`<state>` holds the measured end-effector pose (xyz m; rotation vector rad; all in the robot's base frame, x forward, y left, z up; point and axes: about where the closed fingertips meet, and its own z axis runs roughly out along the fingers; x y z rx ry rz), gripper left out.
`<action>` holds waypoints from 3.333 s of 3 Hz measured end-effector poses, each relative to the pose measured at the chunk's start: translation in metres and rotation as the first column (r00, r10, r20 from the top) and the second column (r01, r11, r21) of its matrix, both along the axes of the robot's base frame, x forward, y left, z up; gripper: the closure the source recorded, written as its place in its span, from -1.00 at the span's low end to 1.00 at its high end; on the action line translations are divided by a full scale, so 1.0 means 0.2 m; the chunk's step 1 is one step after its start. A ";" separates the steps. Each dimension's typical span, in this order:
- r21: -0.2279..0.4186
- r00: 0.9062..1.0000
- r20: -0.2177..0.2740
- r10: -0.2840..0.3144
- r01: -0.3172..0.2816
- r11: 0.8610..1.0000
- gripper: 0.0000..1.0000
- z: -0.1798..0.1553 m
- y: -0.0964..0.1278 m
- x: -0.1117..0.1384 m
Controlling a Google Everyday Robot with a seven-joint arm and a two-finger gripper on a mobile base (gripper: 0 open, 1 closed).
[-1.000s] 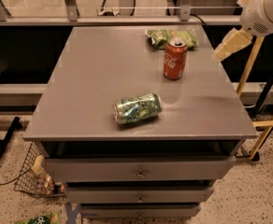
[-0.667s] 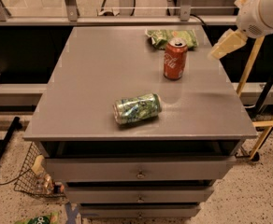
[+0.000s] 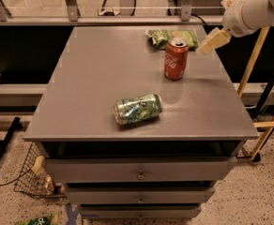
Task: Pick green jalapeno chip bag
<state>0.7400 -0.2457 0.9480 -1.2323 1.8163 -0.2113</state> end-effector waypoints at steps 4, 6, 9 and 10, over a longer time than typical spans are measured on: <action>0.325 0.999 -0.041 0.015 -0.001 0.946 -1.00 -0.14 0.19 0.42; 0.423 0.986 -0.165 0.002 0.069 0.903 -1.00 -0.27 0.29 0.48; 0.444 0.953 -0.288 -0.095 0.221 0.868 -0.70 -0.45 0.17 0.53; 0.436 0.944 -0.310 -0.113 0.247 0.866 -0.22 -0.49 0.14 0.54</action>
Offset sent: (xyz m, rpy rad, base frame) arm 0.0823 0.0159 -0.0206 0.1817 0.0208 0.0466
